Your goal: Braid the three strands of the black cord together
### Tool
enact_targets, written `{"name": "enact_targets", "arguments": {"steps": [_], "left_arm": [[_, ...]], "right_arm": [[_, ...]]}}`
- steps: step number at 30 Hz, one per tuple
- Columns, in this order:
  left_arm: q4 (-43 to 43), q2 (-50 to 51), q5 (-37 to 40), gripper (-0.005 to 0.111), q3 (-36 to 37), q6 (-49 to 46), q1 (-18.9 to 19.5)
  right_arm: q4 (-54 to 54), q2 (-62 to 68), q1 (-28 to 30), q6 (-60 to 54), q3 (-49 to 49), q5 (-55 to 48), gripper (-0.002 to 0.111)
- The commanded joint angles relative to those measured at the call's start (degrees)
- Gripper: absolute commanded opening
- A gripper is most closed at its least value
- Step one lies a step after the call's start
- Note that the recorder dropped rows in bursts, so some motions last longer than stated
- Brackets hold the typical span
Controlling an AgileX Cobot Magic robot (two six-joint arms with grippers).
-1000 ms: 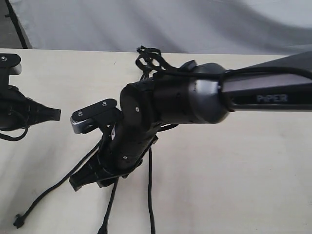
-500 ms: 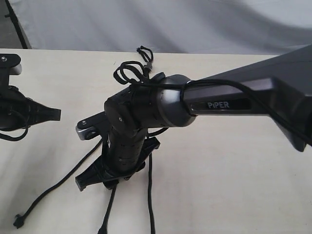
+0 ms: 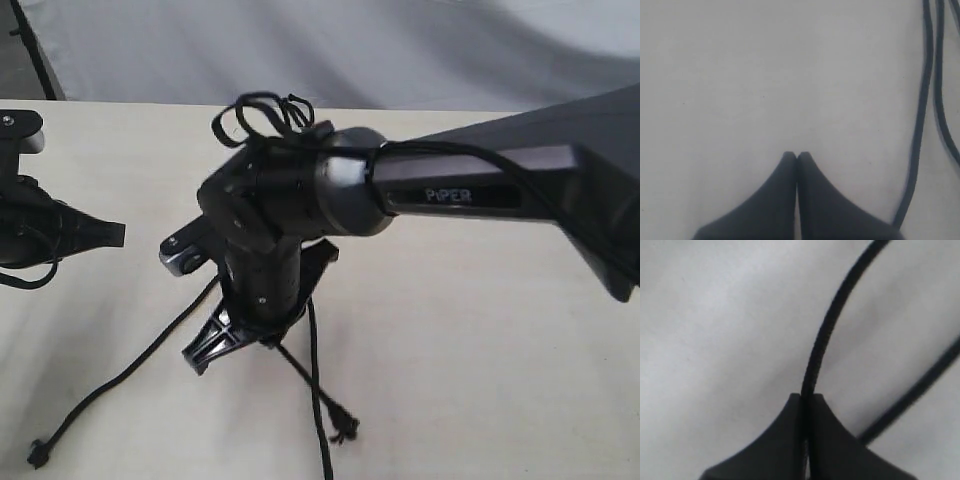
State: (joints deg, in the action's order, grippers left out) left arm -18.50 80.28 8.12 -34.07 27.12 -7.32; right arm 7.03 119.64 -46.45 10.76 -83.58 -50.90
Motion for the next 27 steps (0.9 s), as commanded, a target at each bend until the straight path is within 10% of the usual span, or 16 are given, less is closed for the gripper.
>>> {"name": "enact_targets", "arguments": {"steps": [1, 14, 27], "left_arm": [[0.58, -0.10, -0.37, 0.000, -0.30, 0.35, -0.42], [0.77, -0.10, -0.26, 0.000, -0.30, 0.35, -0.42], [0.98, -0.10, -0.14, 0.000, -0.30, 0.35, -0.42]], "right_arm": [[13.16, -5.32, 0.34, 1.29, -4.05, -8.51, 0.000], [19.76, -17.99, 19.23, 7.82, -1.82, -13.38, 0.000], [9.50, -14.65, 34.98, 8.05, 22.41, 13.44, 0.000]]}}
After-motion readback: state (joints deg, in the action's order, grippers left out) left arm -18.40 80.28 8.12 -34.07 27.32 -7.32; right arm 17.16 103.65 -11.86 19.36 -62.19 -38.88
